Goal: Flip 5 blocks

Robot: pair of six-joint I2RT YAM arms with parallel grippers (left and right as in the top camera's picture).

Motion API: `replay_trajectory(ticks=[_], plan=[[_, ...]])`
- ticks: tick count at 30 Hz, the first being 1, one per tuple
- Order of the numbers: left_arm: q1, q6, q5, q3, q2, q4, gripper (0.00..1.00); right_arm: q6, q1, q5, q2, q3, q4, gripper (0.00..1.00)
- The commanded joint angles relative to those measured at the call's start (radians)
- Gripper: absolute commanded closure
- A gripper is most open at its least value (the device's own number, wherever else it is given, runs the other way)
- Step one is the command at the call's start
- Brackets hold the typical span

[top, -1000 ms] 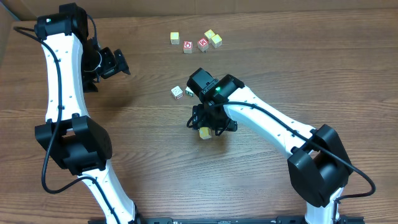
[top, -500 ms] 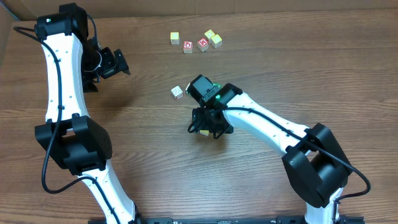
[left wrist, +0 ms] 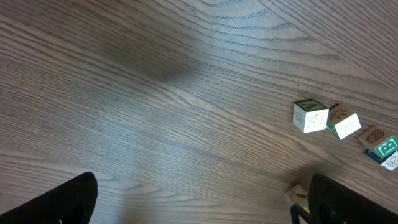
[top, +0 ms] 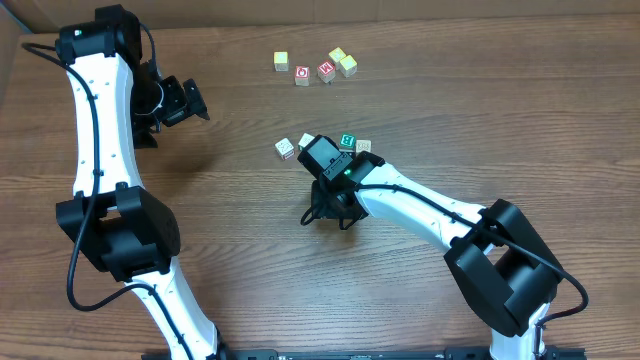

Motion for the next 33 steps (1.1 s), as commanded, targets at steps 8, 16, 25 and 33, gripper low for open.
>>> replay_trajectory(ticks=[8, 16, 25, 33], plan=[[-0.007, -0.014, -0.003, 0.008, -0.029, 0.001, 0.01, 0.056, 0.0, 0.049, 0.018, -0.039, 0.035, 0.49], [-0.007, -0.014, -0.003, 0.008, -0.029, 0.001, 0.0, 0.056, 0.0, 0.038, 0.018, -0.034, 0.021, 0.67], [-0.007, -0.014, -0.003, 0.008, -0.029, 0.001, 0.0, 0.052, -0.001, 0.031, 0.017, 0.012, -0.095, 0.67], [-0.007, -0.014, -0.003, 0.008, -0.029, 0.001, 0.0, 0.052, 0.0, -0.004, 0.017, 0.021, -0.111, 0.67]])
